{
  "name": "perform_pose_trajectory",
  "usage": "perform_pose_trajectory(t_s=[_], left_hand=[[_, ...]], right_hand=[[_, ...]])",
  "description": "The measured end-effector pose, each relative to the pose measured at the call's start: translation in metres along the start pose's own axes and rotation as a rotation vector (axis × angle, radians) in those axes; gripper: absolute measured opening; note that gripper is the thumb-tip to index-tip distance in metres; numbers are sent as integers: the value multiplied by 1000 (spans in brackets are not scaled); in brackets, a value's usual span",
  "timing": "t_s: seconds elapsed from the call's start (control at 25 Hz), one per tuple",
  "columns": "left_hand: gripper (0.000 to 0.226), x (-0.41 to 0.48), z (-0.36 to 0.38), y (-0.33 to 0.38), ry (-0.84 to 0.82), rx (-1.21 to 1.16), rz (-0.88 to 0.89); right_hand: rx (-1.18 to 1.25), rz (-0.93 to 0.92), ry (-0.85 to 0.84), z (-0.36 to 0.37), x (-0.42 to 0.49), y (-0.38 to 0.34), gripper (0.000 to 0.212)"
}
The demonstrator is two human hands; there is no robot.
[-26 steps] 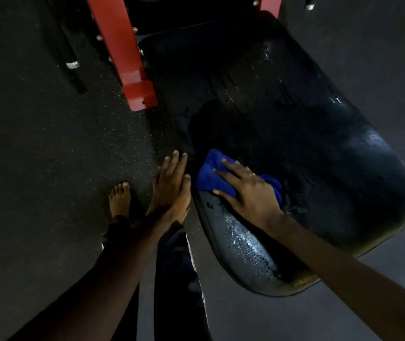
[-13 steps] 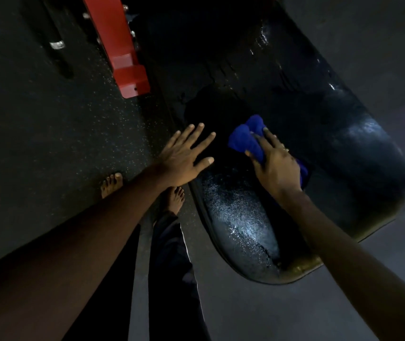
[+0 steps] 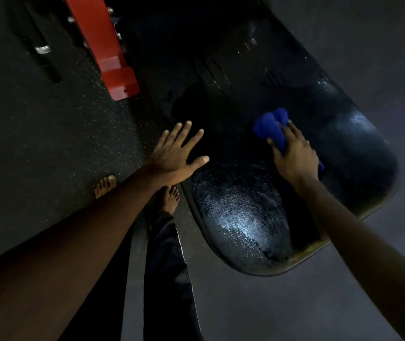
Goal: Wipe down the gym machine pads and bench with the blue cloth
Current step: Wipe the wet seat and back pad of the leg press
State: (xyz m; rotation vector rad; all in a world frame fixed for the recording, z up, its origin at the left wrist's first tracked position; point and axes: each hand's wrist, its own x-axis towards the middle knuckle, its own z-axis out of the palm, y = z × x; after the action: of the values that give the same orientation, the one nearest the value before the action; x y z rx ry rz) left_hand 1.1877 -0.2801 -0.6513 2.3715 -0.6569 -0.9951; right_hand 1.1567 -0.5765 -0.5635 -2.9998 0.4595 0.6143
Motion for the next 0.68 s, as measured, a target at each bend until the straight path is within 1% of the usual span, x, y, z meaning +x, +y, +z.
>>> perform_pose_trajectory(t_s=[0.04, 0.12, 0.24, 0.32, 0.4, 0.44, 0.48, 0.52, 0.6, 0.64, 0.68], left_hand=[[78, 0, 1, 2, 6, -1, -7], [81, 0, 3, 6, 22, 10, -12], [82, 0, 2, 5, 11, 15, -19], [83, 0, 1, 5, 4, 15, -25], [83, 1, 1, 5, 7, -9, -33], [83, 1, 3, 4, 11, -17, -35], [84, 2, 4, 3, 19, -19, -35], [85, 2, 6, 2, 27, -19, -34], [87, 1, 9, 2, 50, -19, -30], [87, 1, 11, 1, 60, -23, -31], [88, 1, 12, 0, 63, -35, -31]], right_hand=[[-5, 47, 26, 0, 12, -10, 53], [-41, 9, 30, 1, 3, -23, 53], [-8, -174, -50, -1, -75, -30, 52], [5, -354, -115, -1, -130, -26, 53], [9, -475, -151, -2, -124, -9, 55], [-2, -461, -130, 0, -101, -2, 55], [-21, -386, -78, 4, -69, 2, 54], [-27, -271, -14, 6, -31, 3, 53], [0, -52, 32, 4, 39, 4, 51], [5, 13, 43, 2, 62, 0, 50], [-1, 30, 55, 1, 72, -8, 50]])
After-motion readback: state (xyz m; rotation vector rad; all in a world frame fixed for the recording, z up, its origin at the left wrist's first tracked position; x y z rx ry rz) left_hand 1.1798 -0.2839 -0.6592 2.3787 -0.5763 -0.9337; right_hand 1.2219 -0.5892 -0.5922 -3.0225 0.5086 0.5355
